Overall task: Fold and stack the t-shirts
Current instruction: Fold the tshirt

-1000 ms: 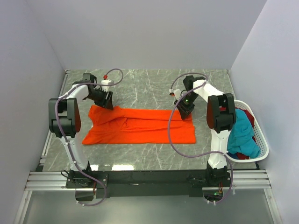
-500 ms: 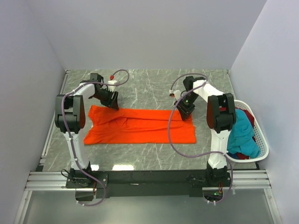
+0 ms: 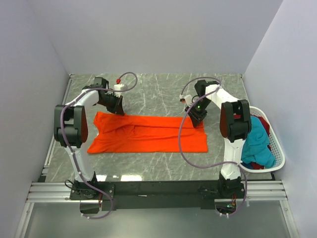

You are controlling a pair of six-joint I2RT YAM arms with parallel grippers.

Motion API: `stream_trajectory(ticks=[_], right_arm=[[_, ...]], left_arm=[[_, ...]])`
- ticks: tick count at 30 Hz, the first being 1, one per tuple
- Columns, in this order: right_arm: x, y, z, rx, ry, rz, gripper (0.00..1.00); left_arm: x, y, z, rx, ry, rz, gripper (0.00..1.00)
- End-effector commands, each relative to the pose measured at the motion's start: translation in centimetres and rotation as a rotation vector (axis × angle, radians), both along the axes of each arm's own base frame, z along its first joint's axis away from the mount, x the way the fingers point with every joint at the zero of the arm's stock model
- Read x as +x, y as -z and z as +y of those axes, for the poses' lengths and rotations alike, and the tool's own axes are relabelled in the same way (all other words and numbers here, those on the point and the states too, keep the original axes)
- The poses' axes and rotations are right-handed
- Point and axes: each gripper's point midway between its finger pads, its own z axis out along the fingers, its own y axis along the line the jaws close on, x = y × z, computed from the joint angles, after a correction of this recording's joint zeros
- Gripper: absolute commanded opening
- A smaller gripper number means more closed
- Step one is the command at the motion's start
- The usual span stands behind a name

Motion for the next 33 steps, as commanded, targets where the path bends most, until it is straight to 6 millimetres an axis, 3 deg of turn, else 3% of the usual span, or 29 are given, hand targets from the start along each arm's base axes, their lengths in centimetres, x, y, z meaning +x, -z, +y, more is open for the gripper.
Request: stream_trajectory(ticks=[1,8,12,14,17,19,22,26,29,32,33], right_arm=[[0.2,-2.4,-0.4,0.005,-0.006,-0.062,0.36],[0.2,-3.2,-0.8,0.004,-0.006,-0.073,0.36],[0.3,-3.8,-1.2,0.003,-0.002,-0.089,0.36],[0.4,-4.1,-1.4,0.001,0.001,-0.095,0.36],[0.6,-4.3,-1.4,-0.001,0.004,-0.104,0.36],[0.7,-4.2,-1.4,-0.004,0.01,-0.104,0.36],[1.2,-4.1,-1.3,-0.006,0.021,-0.111,0.36],[2.1,-4.1,-0.9,-0.008,0.033,-0.137,0.36],[2.9,-3.9,-0.4,-0.013,0.042,-0.159,0.36],[3.6,-3.4,0.0,-0.022,0.047,-0.169,0.38],[3.9,-3.0,0.0,-0.031,0.057,-0.167,0.38]], left_arm=[[-1.4,-3.8,-0.9,-0.051,0.054,-0.08,0.01],[-7.0,-3.5,-0.3,-0.028,0.111,-0.026,0.01],[-12.2,-2.2,-0.5,-0.028,0.196,0.063,0.01],[-13.9,-2.2,-0.8,-0.017,0.249,0.054,0.01],[-16.7,-1.7,-1.0,0.011,0.312,0.069,0.12],[-17.9,-1.4,-0.8,0.029,0.326,0.084,0.31],[-18.4,-2.1,-0.6,0.045,0.345,0.056,0.45],[-17.4,-3.3,-0.2,0.057,0.301,0.018,0.49],[-15.4,-4.1,0.2,0.044,0.213,-0.01,0.49],[-12.0,-4.5,1.3,0.044,0.085,-0.042,0.49],[-10.0,-4.9,1.8,0.06,0.045,-0.086,0.5]])
